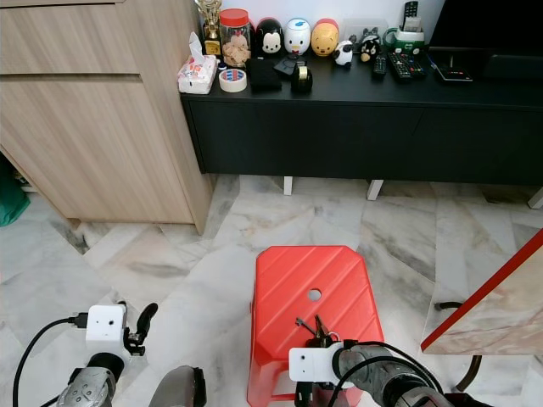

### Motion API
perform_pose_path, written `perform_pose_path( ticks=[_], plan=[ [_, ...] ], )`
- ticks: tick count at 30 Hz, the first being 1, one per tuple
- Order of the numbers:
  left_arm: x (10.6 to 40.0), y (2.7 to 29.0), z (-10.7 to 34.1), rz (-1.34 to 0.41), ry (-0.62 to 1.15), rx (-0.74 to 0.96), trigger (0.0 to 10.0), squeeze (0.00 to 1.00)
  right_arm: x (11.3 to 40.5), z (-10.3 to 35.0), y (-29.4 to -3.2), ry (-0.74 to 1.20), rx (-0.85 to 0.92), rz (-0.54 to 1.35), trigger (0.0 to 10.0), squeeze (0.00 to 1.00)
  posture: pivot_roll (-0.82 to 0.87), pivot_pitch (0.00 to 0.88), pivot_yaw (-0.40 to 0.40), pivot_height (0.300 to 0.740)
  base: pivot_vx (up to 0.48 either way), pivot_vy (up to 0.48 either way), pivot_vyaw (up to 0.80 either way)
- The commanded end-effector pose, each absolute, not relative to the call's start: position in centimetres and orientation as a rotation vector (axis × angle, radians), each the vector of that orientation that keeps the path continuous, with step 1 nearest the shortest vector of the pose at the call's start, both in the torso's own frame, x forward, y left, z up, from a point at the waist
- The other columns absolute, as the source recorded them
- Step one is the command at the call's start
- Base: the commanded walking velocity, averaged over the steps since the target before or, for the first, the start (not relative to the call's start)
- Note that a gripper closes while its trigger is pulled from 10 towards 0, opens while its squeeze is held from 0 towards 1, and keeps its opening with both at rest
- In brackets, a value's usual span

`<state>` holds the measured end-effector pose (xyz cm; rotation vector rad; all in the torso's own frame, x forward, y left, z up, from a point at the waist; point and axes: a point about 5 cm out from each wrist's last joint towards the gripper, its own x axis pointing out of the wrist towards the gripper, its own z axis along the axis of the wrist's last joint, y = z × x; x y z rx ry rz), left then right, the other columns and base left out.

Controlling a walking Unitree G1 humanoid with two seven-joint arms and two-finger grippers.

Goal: Hang keys on a hook

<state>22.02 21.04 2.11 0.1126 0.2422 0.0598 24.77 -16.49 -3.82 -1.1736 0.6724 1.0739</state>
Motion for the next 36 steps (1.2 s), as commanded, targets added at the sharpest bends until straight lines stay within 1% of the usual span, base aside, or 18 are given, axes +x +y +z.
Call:
perform_pose_path(
  ticks=[1,20,21,22,23,36],
  plan=[
    [21.62,21.19,1.89,0.064,0.252,0.130,10.0,0.00,23.88,-4.52,-17.21,0.726,-1.193,1.077,10.0,0.00,0.08,0.103,-0.027,0.631,0.000,0.000,0.00],
    [21.54,21.18,1.81,0.066,0.257,0.133,10.0,0.00,23.46,-4.93,-16.99,0.736,-1.194,1.066,10.0,0.00,0.08,0.104,-0.026,0.631,0.000,0.000,0.00],
    [21.52,21.18,1.77,0.067,0.260,0.134,10.0,0.00,23.45,-4.95,-16.95,0.735,-1.194,1.066,3.3,0.00,0.08,0.104,-0.026,0.631,0.000,0.000,0.00],
    [21.51,21.18,1.74,0.068,0.261,0.135,10.0,0.00,23.44,-4.96,-16.91,0.734,-1.193,1.067,0.5,0.00,0.08,0.104,-0.026,0.631,0.000,0.000,0.00],
    [21.51,21.18,1.73,0.068,0.262,0.135,10.0,0.00,23.43,-4.96,-16.88,0.733,-1.192,1.068,0.0,0.00,0.08,0.105,-0.027,0.631,0.000,0.000,0.00],
    [21.53,21.05,1.67,0.061,0.260,0.143,10.0,0.00,23.37,-5.00,-16.65,0.724,-1.187,1.072,0.0,0.00,0.08,0.106,-0.027,0.631,0.000,0.000,0.00]
  ],
)
